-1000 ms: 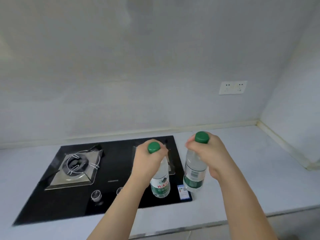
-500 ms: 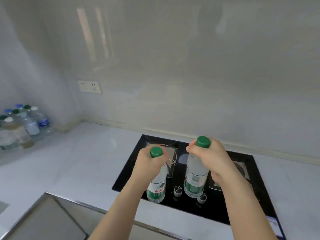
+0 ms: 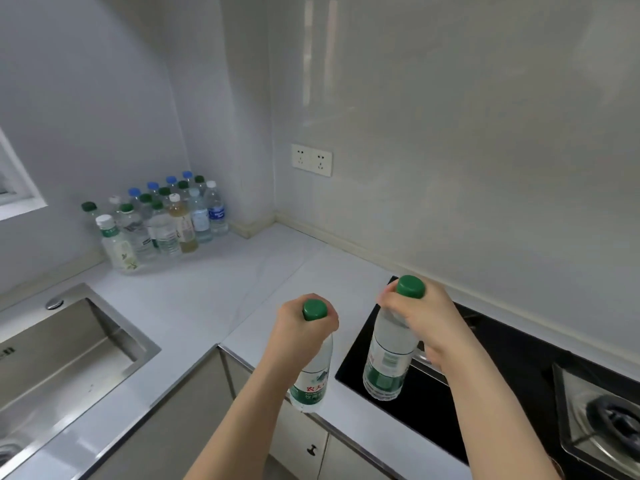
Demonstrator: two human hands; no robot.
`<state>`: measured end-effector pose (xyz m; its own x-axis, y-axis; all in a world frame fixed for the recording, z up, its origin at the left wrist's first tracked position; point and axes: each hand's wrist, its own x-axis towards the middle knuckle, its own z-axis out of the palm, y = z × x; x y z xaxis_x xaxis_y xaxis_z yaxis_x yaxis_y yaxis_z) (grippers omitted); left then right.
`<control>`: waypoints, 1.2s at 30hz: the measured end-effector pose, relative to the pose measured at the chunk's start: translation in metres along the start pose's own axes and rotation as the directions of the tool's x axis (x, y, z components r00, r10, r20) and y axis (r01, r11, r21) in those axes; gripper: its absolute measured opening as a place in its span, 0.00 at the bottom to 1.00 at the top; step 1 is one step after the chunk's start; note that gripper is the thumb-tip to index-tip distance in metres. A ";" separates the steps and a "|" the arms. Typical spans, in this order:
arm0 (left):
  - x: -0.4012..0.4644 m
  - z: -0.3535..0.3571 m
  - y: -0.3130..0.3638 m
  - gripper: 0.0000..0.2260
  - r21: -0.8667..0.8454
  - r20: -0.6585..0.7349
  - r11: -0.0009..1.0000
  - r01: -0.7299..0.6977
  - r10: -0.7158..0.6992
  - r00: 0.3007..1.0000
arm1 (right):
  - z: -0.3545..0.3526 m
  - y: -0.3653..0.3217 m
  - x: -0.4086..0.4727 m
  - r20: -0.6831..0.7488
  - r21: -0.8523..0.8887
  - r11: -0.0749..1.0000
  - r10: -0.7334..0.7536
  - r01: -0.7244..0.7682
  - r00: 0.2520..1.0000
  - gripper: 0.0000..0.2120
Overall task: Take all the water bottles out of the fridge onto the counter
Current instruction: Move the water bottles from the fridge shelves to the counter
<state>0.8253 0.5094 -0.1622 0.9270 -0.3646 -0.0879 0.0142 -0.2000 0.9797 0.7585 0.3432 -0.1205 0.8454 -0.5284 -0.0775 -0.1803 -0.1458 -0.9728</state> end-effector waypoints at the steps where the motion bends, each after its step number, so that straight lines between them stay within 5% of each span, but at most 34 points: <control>1: 0.007 -0.009 -0.003 0.05 -0.014 -0.022 1.000 0.014 -0.014 1.000 | 0.012 -0.002 0.008 0.014 0.003 1.000 -0.007 0.007 1.000 0.06; 23: 0.170 -0.108 -0.011 0.05 -0.109 -0.328 0.991 0.073 -0.105 0.939 | 0.156 -0.026 0.193 0.189 0.090 0.996 -0.044 0.028 0.981 0.05; 36: 0.268 -0.249 -0.050 0.04 -0.090 -0.395 0.974 0.210 -0.228 0.890 | 0.332 -0.035 0.276 0.339 -0.085 0.995 0.085 -0.059 0.937 0.03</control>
<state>1.1668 0.6483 -0.1901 0.9697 0.0805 -0.2305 0.2419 -0.1897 0.9516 1.1652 0.4803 -0.1801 0.9472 -0.2244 -0.2291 -0.2723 -0.1851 -0.9442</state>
